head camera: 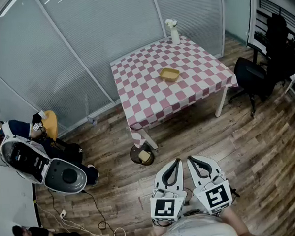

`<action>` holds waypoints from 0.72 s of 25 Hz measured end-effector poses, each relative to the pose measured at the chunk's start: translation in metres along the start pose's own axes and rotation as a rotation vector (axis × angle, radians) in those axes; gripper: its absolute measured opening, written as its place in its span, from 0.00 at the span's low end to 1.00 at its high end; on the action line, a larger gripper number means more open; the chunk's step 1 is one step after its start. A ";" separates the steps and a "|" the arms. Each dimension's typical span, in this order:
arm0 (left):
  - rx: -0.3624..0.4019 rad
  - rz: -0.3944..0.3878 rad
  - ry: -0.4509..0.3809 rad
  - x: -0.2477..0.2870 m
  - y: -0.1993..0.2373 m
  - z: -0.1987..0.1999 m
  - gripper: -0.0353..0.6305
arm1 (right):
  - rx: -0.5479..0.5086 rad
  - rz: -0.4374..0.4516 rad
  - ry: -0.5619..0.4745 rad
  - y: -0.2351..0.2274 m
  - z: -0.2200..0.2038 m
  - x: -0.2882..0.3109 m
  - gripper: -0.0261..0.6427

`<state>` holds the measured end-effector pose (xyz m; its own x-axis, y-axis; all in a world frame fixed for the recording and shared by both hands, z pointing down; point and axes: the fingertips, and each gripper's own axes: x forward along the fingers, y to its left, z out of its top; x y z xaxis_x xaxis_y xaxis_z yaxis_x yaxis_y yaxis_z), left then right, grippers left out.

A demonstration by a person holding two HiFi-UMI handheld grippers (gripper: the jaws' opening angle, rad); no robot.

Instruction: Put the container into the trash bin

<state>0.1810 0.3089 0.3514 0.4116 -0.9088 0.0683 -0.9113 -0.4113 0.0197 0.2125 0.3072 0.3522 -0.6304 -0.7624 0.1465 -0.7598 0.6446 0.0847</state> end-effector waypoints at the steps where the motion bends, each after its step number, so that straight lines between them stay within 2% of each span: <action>1: 0.002 0.000 -0.003 0.001 -0.001 0.001 0.07 | 0.007 0.002 -0.013 -0.001 0.001 -0.002 0.03; 7: 0.008 0.005 0.005 0.005 -0.011 0.000 0.07 | 0.054 0.032 -0.045 -0.013 0.000 -0.009 0.03; 11: 0.003 0.015 0.002 0.009 -0.019 0.001 0.07 | 0.040 0.042 -0.062 -0.025 0.002 -0.012 0.03; 18: 0.015 0.082 -0.002 0.016 -0.025 -0.003 0.07 | 0.026 0.100 -0.080 -0.037 -0.004 -0.010 0.03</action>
<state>0.2108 0.3048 0.3550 0.3355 -0.9396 0.0673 -0.9418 -0.3363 -0.0007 0.2478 0.2909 0.3513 -0.7130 -0.6973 0.0741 -0.6958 0.7166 0.0478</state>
